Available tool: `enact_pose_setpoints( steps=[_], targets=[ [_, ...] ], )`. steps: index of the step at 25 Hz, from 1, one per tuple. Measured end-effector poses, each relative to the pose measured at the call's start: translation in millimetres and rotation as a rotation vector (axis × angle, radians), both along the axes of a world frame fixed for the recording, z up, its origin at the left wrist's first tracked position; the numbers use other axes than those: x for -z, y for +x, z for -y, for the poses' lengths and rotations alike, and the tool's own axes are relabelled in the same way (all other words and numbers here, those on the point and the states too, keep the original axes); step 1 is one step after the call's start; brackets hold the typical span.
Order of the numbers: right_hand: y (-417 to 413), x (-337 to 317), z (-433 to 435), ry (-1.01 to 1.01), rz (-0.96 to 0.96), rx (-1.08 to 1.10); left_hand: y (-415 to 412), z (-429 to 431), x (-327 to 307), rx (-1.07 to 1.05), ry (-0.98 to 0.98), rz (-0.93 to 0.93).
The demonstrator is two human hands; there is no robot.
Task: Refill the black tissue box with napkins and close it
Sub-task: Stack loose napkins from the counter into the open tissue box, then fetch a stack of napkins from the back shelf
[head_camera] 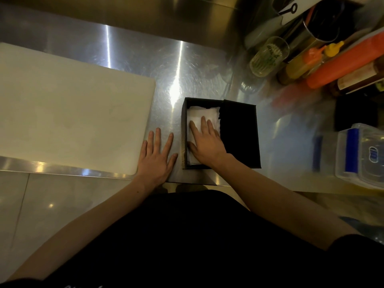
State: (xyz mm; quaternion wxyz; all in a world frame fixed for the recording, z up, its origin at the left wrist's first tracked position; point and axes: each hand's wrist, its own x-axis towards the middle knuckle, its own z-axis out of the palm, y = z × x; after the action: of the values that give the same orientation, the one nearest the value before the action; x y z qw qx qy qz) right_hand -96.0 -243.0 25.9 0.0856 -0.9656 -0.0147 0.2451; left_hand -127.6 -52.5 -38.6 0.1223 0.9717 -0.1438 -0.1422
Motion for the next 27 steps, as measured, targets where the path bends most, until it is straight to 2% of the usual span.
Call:
enact_pose_setpoints(
  steps=[6, 12, 15, 21, 27],
  targets=[
    [-17, -29, 25, 0.186, 0.257, 0.057, 1, -1, -5, 0.016, 0.007, -0.050],
    [-43, -42, 47, 0.188, 0.310, 0.133, 5, 3, -20, 0.037, 0.033, -0.111],
    [-49, -49, 46, 0.177, 0.343, 0.135, 12, 2, -37, 0.030, -0.035, -0.145],
    [-59, -57, 29, 0.139, 0.439, 0.044, 12, -18, -73, 0.112, -0.122, 0.001],
    [-51, -76, 20, 0.213, 0.527, -0.233, -28, -31, -108, -0.033, -0.051, 0.220]
  ],
)
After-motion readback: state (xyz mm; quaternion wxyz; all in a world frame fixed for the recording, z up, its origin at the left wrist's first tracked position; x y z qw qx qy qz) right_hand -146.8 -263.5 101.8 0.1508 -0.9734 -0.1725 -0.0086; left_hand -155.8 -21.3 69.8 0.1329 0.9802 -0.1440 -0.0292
